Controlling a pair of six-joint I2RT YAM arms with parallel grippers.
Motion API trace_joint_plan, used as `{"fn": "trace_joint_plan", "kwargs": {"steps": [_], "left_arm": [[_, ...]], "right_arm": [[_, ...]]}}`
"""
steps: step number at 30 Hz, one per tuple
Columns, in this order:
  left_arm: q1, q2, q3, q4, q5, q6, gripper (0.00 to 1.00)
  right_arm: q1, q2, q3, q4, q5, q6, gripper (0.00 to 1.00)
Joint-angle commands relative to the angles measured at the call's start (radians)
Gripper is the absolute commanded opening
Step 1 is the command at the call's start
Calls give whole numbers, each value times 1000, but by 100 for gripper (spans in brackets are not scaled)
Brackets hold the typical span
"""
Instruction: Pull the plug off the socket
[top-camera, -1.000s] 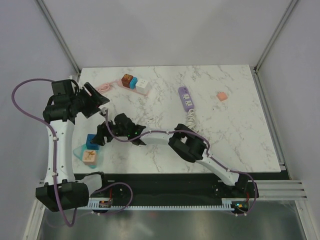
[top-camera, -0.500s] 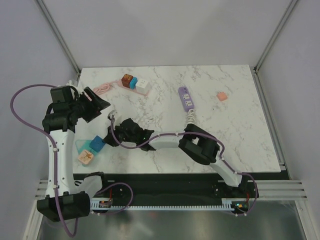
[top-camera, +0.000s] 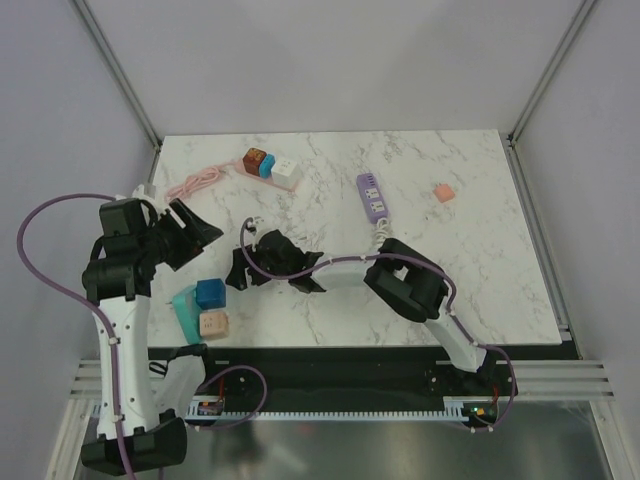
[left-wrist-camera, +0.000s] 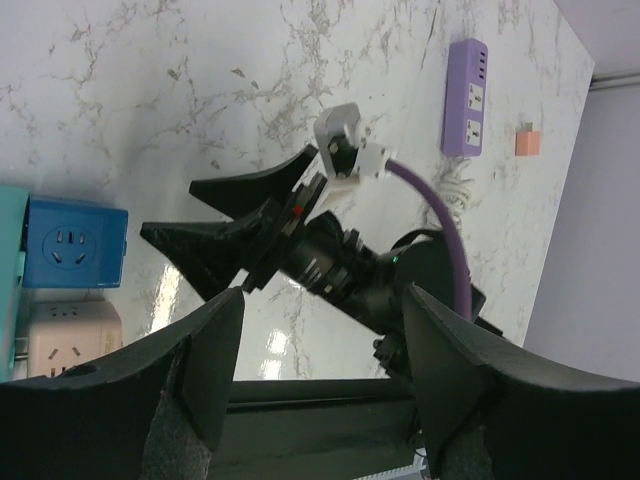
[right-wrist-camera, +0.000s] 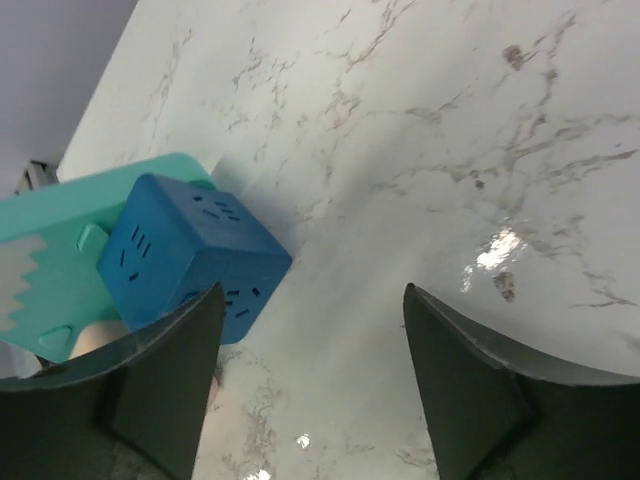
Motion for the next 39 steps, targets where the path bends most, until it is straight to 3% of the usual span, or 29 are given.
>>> {"fn": "trace_joint_plan", "kwargs": {"steps": [1, 5, 8, 12, 15, 18, 19, 21, 25, 29, 34, 39], "left_arm": [[6, -59, -20, -27, -1, -3, 73], [2, -4, 33, -68, -16, -26, 70], [3, -5, 59, -62, -79, -39, 68], [2, -43, 24, -148, -298, -23, 74], [0, -63, -52, -232, -475, -126, 81], [2, -106, -137, -278, -504, -190, 85], [2, -118, -155, -285, -512, -201, 95], [2, -164, -212, -311, -559, -235, 100], [2, -221, -263, -303, -567, -269, 100], [5, -198, -248, -240, -565, -209, 100], [7, -75, -257, -196, -532, -172, 99], [14, 21, -234, -211, -603, -198, 97]], "right_arm": [[-23, -92, 3, 4, -55, 94, 84], [-40, -139, -60, 76, -151, 77, 95], [-47, -115, -60, 134, -275, 116, 96], [-51, -125, -107, 159, -320, 136, 98], [-70, -158, -170, 188, -360, 114, 98], [-124, -171, -251, 246, -394, 151, 98], [-138, -167, -267, 299, -411, 171, 98], [-167, -149, -298, 372, -463, 228, 98], [-187, -159, -318, 377, -480, 214, 98], [-187, -165, -315, 387, -529, 203, 98], [-190, -216, -331, 323, -518, 121, 98], [-195, -234, -325, 259, -529, 55, 98]]}}
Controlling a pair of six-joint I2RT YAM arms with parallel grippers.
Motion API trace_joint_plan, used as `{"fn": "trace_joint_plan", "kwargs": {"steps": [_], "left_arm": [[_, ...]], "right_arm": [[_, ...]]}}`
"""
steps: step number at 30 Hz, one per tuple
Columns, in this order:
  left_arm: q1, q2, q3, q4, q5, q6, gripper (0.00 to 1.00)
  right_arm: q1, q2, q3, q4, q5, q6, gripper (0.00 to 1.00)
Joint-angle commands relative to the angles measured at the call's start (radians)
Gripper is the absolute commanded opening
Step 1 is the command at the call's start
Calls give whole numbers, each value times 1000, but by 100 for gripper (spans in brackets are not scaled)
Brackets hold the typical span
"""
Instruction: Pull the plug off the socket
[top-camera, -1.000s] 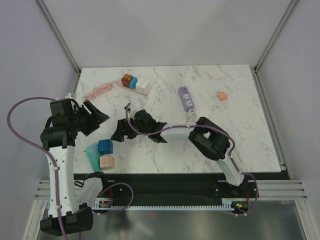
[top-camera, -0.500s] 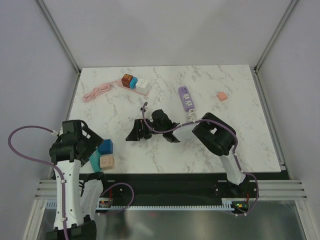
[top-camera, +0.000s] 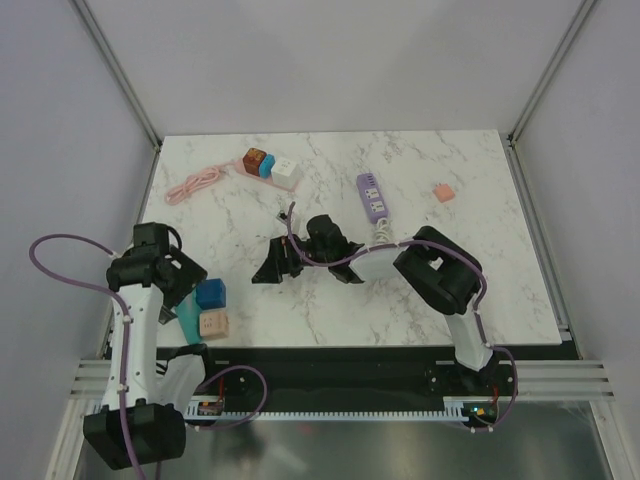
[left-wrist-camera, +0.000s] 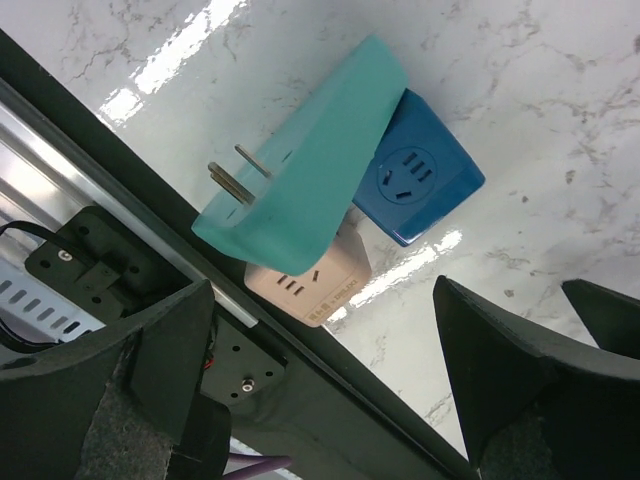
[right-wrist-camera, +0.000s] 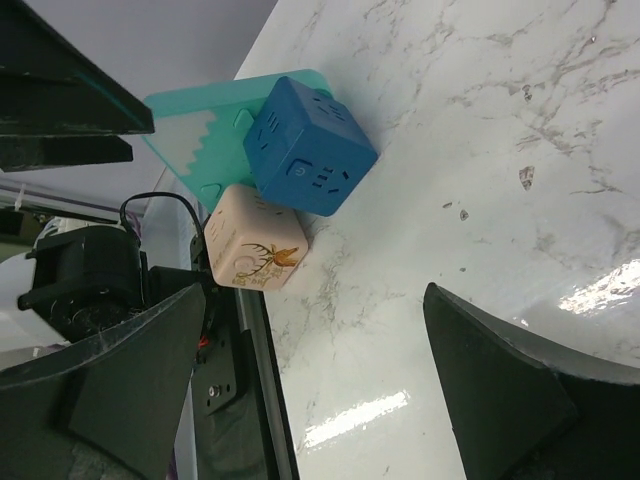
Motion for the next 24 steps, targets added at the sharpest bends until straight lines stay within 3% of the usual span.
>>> {"fn": "trace_joint_plan", "kwargs": {"steps": [1, 8, 17, 20, 22, 24], "left_arm": [[13, 37, 35, 5, -72, -9, 97], [35, 60, 20, 12, -92, -90, 97], [58, 178, -41, 160, -46, -104, 91], [56, 215, -58, 227, 42, -104, 84], [56, 218, -92, 319, 151, -95, 73], [55, 226, -109, 353, 193, -93, 71]], "right_arm": [[-5, -60, 9, -39, -23, -86, 98], [-15, -72, -9, -28, -43, -81, 98], [-14, -90, -25, -8, -63, -64, 98], [-15, -84, -57, 35, -46, -46, 98], [-14, -49, -28, 35, -71, -26, 98], [-14, -46, -34, 47, -77, -15, 98]]}}
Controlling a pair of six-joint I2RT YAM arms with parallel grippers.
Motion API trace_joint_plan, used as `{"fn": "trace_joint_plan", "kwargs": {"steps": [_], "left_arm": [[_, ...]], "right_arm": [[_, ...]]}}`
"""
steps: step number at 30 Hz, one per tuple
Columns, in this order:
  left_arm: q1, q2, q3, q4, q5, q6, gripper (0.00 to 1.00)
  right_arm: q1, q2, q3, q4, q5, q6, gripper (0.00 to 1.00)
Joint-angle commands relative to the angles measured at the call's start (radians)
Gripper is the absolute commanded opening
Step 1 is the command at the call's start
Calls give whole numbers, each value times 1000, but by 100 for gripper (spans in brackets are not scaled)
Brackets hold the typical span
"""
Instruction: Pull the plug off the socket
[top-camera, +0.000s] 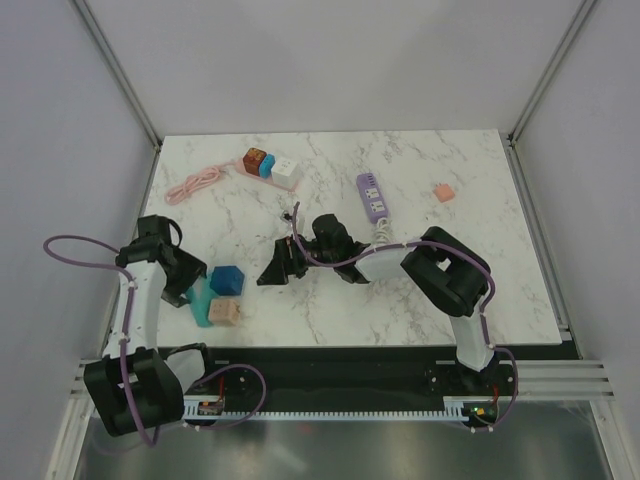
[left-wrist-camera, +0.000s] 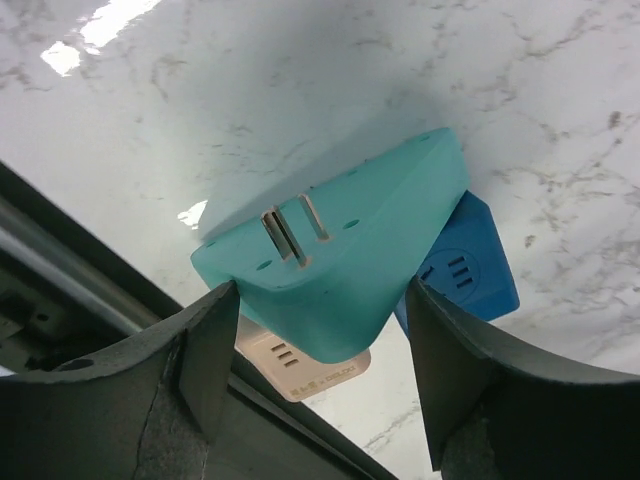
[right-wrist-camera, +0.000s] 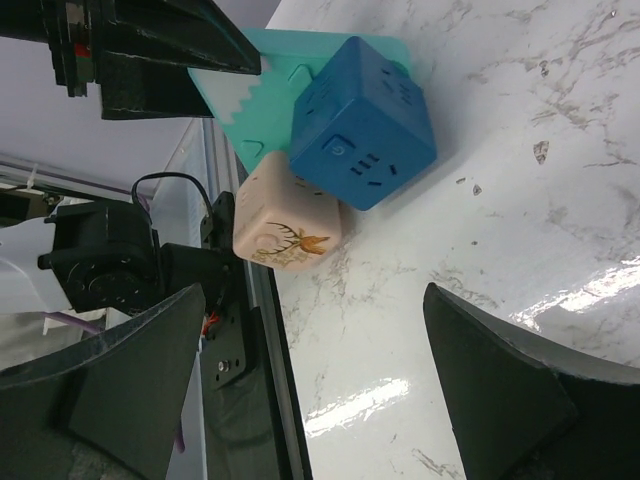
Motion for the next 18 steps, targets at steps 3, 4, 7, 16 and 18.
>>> {"fn": "trace_joint_plan", "kwargs": {"steps": [3, 4, 7, 16, 18], "left_arm": [[-4, 14, -72, 193, 195, -28, 69], [-10, 18, -80, 212, 242, -25, 67], [-47, 24, -92, 249, 270, -8, 66], [-119, 15, -83, 303, 371, 76, 67], [-122, -46, -65, 283, 364, 114, 70]], "right_arm": [[-2, 17, -2, 83, -12, 20, 98], [-4, 25, 14, 71, -17, 17, 98], [-8, 28, 18, 32, -3, -8, 98], [-33, -38, 21, -150, 63, -152, 98], [-34, -73, -8, -166, 74, -158, 98]]}}
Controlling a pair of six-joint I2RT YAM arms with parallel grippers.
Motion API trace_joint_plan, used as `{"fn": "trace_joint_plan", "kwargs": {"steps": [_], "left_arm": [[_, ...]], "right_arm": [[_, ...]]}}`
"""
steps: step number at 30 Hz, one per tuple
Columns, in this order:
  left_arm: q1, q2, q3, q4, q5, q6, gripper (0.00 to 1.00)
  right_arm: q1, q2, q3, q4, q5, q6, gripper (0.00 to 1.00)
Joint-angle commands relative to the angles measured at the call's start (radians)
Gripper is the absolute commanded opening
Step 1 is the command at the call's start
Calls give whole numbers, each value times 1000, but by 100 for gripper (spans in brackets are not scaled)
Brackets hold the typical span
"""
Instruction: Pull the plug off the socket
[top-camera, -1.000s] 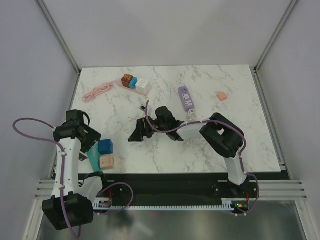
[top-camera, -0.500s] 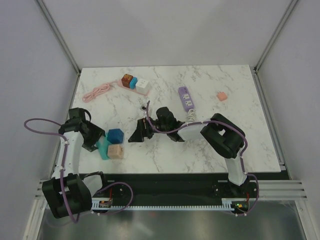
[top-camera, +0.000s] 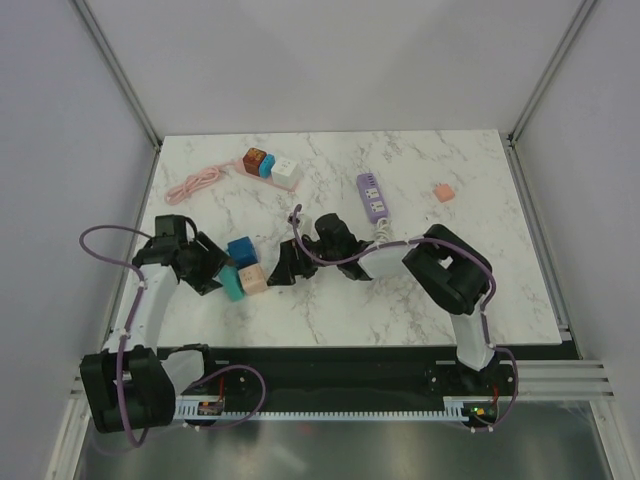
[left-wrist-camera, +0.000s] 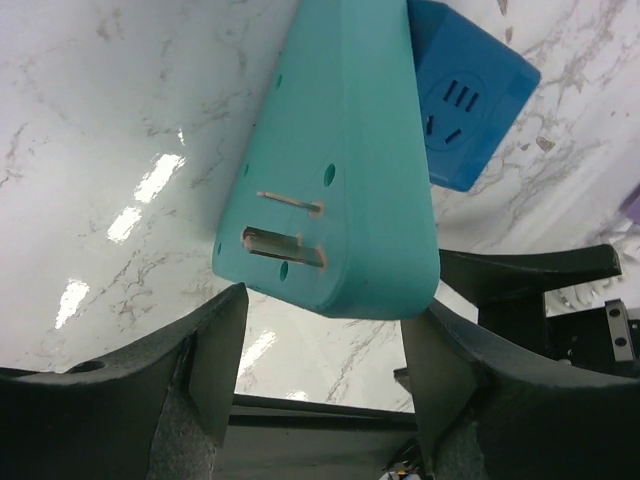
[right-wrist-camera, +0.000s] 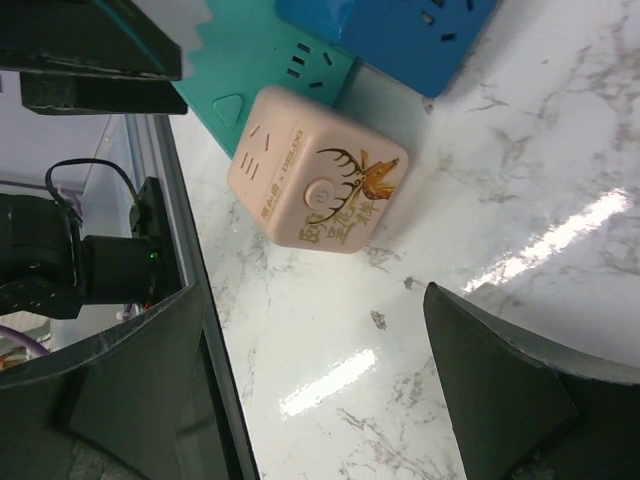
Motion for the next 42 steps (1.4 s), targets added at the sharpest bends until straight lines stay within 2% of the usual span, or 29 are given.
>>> {"fn": "trace_joint_plan", "kwargs": {"steps": [1, 3, 5, 8, 11, 14, 17, 19, 28, 34, 35, 38, 42], "left_arm": [[-5, -91, 31, -8, -1, 93, 72], [-6, -173, 63, -42, -85, 116, 82], [-8, -208, 82, -48, -91, 133, 89], [-6, -196, 105, -62, -139, 158, 90], [-11, -140, 107, -53, -127, 173, 86], [-61, -110, 84, 2, -131, 182, 82], [-222, -75, 76, 10, -268, 153, 81], [-261, -60, 62, 10, -347, 138, 82], [-304, -3, 31, 42, -463, 99, 79], [-309, 57, 11, 74, -447, 72, 67], [-309, 69, 5, 88, -447, 70, 61], [-309, 82, -2, 94, -450, 62, 49], [-309, 63, -15, 122, -434, 62, 40]], "right_arm": [[-7, -96, -23, -35, 42, -62, 98], [-7, -137, -71, -33, 58, -60, 98], [-6, -166, -106, -27, 87, -54, 98], [-7, -220, -171, -4, 105, -24, 98], [-4, -262, -212, 11, 104, -5, 98], [-6, -308, -238, -19, 123, -22, 98], [-6, -352, -255, -39, 136, -30, 98], [-6, -363, -261, -39, 139, -33, 98], [-6, -392, -295, -59, 150, -48, 98], [-4, -409, -307, -78, 156, -54, 98], [-6, -410, -309, -79, 156, -54, 98], [-6, -415, -306, -91, 156, -56, 98], [0, -406, -300, -95, 153, -48, 98]]}}
